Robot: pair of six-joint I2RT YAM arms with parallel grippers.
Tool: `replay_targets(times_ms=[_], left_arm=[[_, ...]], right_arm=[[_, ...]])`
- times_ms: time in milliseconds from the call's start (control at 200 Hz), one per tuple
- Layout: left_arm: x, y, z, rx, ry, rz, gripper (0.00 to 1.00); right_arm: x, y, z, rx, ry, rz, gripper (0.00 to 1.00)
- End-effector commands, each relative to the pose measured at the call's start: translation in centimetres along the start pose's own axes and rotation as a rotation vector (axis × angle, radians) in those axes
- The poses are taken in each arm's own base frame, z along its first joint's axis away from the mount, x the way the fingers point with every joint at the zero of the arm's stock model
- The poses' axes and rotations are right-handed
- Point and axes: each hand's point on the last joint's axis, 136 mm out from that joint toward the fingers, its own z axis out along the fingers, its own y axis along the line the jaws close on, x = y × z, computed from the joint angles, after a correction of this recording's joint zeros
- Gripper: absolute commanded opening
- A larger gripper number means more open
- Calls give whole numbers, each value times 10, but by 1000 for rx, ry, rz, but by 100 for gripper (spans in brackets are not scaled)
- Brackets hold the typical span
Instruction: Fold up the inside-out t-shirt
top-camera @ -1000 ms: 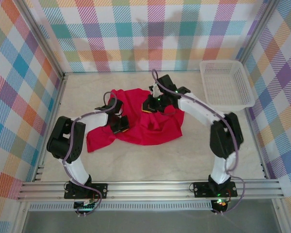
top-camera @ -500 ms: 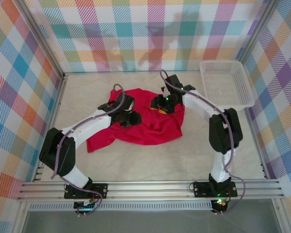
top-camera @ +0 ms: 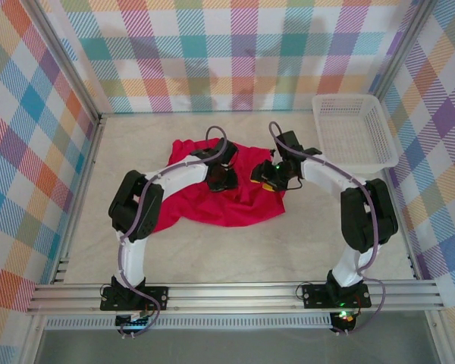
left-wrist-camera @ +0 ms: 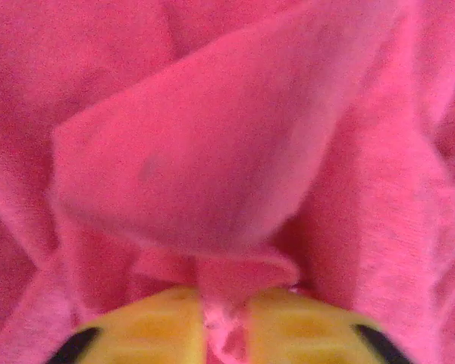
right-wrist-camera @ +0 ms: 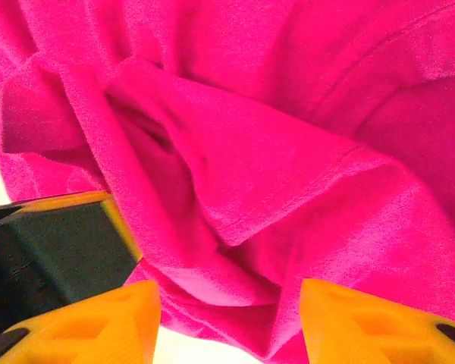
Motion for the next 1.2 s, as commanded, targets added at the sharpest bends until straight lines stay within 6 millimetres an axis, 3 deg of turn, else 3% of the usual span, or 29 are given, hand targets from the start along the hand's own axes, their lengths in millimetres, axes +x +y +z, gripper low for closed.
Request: replay_targets(times_ms=[0,190,240,280,385,525,610,735,805,905,1025,1120,1195], left_arm=[[-2,1,-14,-42,-20,2,3],[-6,-4,-48,-20,-60,24,0],[-7,-7,-62,-2,-71,32,0],[-8,-9,-75,14,-88,37,0],[-7,-9,-113,61,-140,55,0],[-2,12,-139,136,-164,8,0],[2,33,-136,156,-159,-49,0],[10,57,-113,171,-115,-119,0],[17,55,-102,194,-87,-129,0],[28,45,-87,231,-58,-141,0],[44,38,-72,215,-31,-121,0],[52,38,-61,201,-8,-119,0],[54,40,-58,190,-4,-121,0]], right_arm=[[4,24,10,-75,30,-24,53],[-6,29,52,-66,69,6,52],[-14,28,61,-59,63,18,45],[-20,26,65,-41,55,23,33],[-31,10,63,29,21,44,0],[-27,-14,42,71,1,53,0],[-15,-24,34,89,26,29,0],[5,-32,24,102,63,-7,3],[14,-26,16,87,56,-24,12],[26,-1,4,68,33,-83,25],[36,17,-6,141,-10,-163,36],[42,29,-6,162,-47,-220,34],[43,38,6,129,-41,-247,22]])
